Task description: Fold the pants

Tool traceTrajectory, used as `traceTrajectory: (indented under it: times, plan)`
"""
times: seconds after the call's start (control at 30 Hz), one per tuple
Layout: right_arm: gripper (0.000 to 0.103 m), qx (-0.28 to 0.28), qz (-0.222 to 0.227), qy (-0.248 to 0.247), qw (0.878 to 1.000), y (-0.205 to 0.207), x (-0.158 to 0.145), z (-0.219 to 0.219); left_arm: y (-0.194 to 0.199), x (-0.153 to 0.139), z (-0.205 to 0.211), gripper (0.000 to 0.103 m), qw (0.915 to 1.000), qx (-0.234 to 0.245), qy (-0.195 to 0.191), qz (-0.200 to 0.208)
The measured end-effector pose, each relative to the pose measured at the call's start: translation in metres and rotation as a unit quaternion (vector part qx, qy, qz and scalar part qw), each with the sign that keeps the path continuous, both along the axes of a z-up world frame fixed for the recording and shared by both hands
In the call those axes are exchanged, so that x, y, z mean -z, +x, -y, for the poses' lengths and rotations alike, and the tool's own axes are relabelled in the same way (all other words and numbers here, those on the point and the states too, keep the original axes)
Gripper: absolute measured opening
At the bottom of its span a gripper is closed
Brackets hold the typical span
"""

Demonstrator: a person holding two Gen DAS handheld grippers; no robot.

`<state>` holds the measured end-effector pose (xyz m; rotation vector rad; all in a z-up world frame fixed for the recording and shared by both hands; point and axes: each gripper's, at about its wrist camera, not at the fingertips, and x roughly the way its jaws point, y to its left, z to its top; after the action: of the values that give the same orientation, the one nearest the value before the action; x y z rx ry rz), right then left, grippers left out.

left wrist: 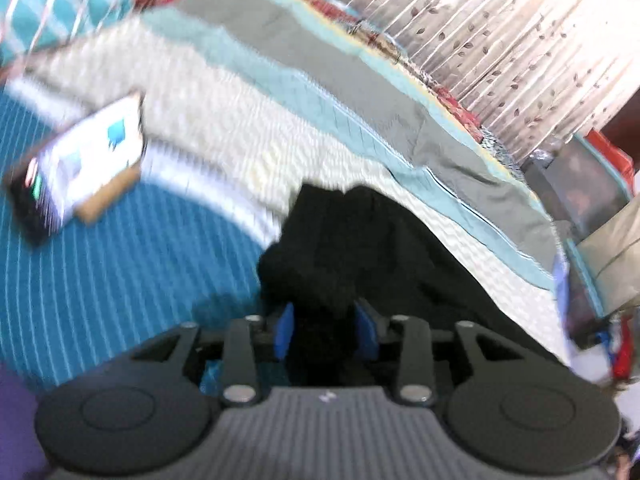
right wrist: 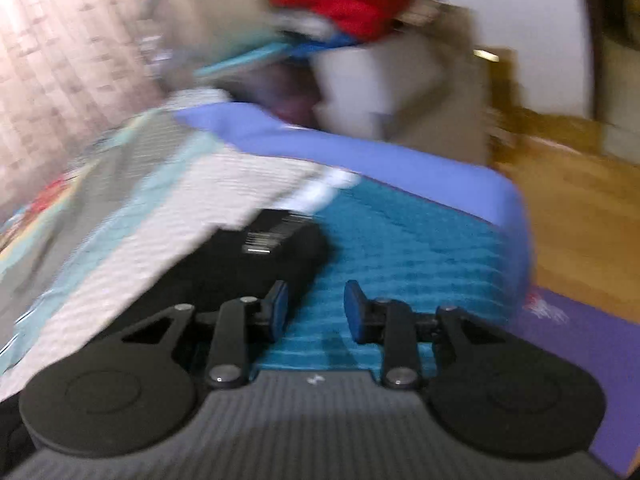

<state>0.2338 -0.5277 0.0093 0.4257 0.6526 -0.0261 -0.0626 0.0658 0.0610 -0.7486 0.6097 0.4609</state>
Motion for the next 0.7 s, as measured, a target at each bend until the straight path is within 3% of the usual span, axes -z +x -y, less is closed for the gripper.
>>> traceTrajectory:
  times: [0.1, 0.17, 0.23, 0.33, 0.43, 0.5, 0.57, 0.63, 0.67, 0.7]
  plan:
    - [0.038, -0.038, 0.008, 0.011, 0.999, 0.013, -0.005, -0.027, 0.031, -0.014, -0.015, 0.038, 0.9998, 0.002, 0.021, 0.006]
    - [0.038, -0.031, 0.002, -0.004, 1.000, 0.023, -0.005, -0.039, 0.036, -0.025, -0.024, 0.040, 0.9986, 0.005, 0.002, 0.052]
    - [0.039, -0.009, -0.007, -0.001, 1.000, 0.030, 0.000, -0.038, 0.035, -0.035, -0.022, 0.044, 0.9974, 0.006, 0.011, 0.071]
    - [0.040, 0.010, -0.025, 0.043, 0.999, 0.040, 0.011, -0.027, 0.024, -0.034, -0.025, 0.045, 0.9983, -0.019, 0.033, 0.045]
    - [0.040, 0.015, -0.044, 0.085, 0.995, 0.049, 0.023, -0.014, 0.015, -0.023, -0.042, 0.045, 0.9972, -0.070, 0.023, 0.009]
    - [0.040, 0.024, -0.061, 0.107, 0.992, 0.047, 0.032, -0.016, 0.024, -0.021, -0.048, 0.045, 0.9971, -0.072, 0.026, -0.002]
    - [0.039, 0.019, -0.072, 0.130, 0.989, 0.055, 0.040, -0.013, 0.046, -0.020, -0.049, 0.050, 0.9967, -0.050, 0.061, -0.020]
    - [0.031, 0.015, -0.077, 0.137, 0.988, 0.061, 0.046, -0.015, 0.079, -0.016, -0.043, 0.055, 0.9939, -0.015, 0.104, -0.034]
    - [0.006, 0.011, -0.078, 0.129, 0.989, 0.065, 0.045, -0.016, 0.098, -0.014, -0.041, 0.056, 0.9919, 0.004, 0.121, -0.040]
    - [0.007, 0.004, -0.077, 0.120, 0.990, 0.068, 0.042, -0.018, 0.112, -0.009, -0.037, 0.057, 0.9900, 0.018, 0.133, -0.044]
